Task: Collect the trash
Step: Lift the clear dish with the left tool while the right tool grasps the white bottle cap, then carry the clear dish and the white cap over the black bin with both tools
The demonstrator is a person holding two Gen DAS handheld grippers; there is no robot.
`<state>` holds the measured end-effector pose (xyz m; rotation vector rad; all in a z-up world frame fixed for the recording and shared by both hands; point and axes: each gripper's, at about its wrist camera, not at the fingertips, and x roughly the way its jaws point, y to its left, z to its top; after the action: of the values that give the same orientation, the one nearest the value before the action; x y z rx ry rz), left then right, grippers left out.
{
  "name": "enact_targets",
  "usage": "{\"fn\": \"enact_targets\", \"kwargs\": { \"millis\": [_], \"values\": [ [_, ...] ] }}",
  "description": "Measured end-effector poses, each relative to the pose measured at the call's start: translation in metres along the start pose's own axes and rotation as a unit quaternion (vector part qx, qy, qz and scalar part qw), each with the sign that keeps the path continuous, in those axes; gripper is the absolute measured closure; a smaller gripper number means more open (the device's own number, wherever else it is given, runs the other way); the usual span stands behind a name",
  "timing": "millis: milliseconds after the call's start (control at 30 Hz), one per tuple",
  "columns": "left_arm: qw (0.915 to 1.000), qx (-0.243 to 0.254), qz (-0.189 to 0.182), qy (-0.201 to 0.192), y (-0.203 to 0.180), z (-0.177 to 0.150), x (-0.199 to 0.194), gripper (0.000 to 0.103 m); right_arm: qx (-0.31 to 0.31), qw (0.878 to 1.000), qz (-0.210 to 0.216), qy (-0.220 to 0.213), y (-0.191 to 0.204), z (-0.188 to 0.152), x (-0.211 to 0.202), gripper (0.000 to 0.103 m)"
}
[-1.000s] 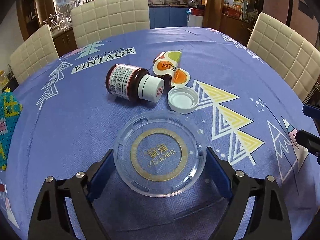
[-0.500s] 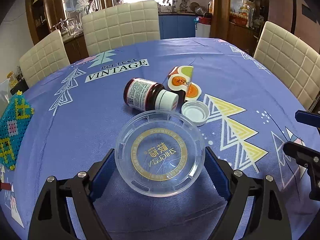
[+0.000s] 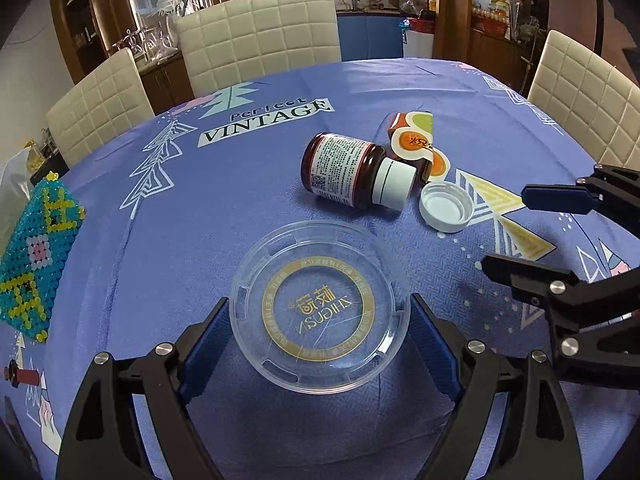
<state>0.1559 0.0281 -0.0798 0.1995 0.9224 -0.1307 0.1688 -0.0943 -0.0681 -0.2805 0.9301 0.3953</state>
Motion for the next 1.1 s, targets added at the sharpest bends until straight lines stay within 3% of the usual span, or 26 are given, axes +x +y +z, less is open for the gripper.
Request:
{"fn": "enact_targets", "kwargs": {
  "millis": [200,400,467,800,1100],
  "values": [
    [0.9998,-0.018,0.007,0.008,0.014,0.002,0.006,0.020,0.002,1.000,0.018,0.003,-0.002,0.017,0.020,0.038],
    [0.9997,-0.017,0.015,0.009,0.014,0.003,0.009,0.020,-0.013,1.000,0.020,0.008,0.005,0.021,0.031,0.051],
    [0.9997,-0.017,0.013,0.011,0.014,0.002,0.009,0.020,-0.014,1.000,0.024,0.006,0.004,0.020,0.030,0.061],
    [0.9998,0.016,0.008,0.011,-0.015,-0.001,0.001,0.020,-0.034,0.999,-0.008,-0.001,-0.002,-0.009,0.003,0.061],
    [0.9975,0.068,-0.014,0.003,-0.075,-0.005,-0.020,0.020,-0.016,0.999,-0.041,-0.002,-0.032,-0.058,-0.036,0.061]
  ]
}}
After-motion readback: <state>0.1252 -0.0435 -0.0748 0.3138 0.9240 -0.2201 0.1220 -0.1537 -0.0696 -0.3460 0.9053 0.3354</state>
